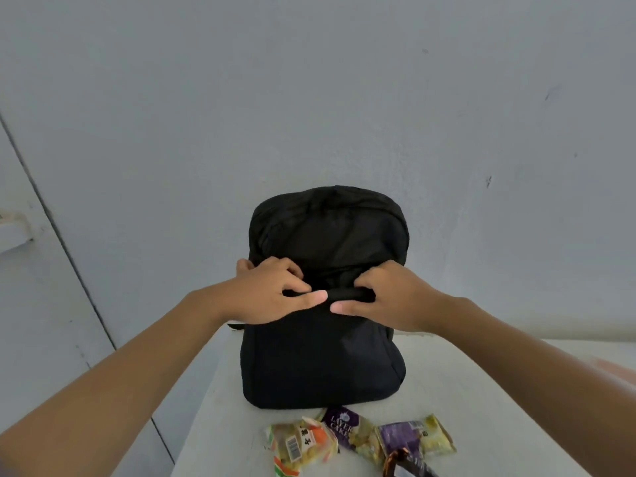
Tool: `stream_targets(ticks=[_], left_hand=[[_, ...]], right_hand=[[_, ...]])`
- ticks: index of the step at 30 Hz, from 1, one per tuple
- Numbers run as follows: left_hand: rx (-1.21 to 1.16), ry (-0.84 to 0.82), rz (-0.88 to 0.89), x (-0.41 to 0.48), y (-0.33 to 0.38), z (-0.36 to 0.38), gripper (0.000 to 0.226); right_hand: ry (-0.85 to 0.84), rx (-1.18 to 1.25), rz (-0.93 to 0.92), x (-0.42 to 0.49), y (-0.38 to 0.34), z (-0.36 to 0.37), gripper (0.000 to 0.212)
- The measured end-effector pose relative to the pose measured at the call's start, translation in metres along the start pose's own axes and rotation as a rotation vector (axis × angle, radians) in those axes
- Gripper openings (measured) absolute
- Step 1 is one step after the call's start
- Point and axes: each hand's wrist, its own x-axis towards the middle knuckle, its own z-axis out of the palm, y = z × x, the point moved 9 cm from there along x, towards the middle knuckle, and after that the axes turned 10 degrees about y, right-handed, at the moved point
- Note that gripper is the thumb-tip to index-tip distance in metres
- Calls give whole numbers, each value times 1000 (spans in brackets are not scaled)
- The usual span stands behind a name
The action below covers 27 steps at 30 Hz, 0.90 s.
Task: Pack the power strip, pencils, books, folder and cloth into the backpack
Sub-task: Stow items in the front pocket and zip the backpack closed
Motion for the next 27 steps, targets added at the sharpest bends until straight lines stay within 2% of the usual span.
stream_targets(ticks=[2, 7, 10, 15, 18, 20, 23, 25, 27], left_hand=[[69, 6, -33, 0, 2, 6, 53], [143, 16, -133, 17, -7, 17, 67], [167, 80, -197, 37, -11, 21, 65], [104, 258, -213, 59, -15, 9, 36], [89, 538, -50, 40, 0, -12, 34], [129, 628, 76, 19, 15, -15, 37], [47, 516, 129, 5, 19, -2, 44], [-50, 386, 17, 6, 11, 2, 51], [8, 254, -101, 8, 1, 5, 47]], right_hand=[[-60, -34, 42, -5, 6, 9, 65], [-185, -223, -15, -10, 9, 27, 70], [-234, -336, -42, -5, 4, 34, 72], [-7, -206, -7, 1, 14, 14, 45], [69, -59, 52, -9, 25, 13, 36], [120, 49, 81, -11, 29, 13, 29], [157, 104, 111, -6, 29, 8, 29], [84, 29, 75, 1, 21, 11, 35], [-17, 22, 59, 6, 12, 15, 38]])
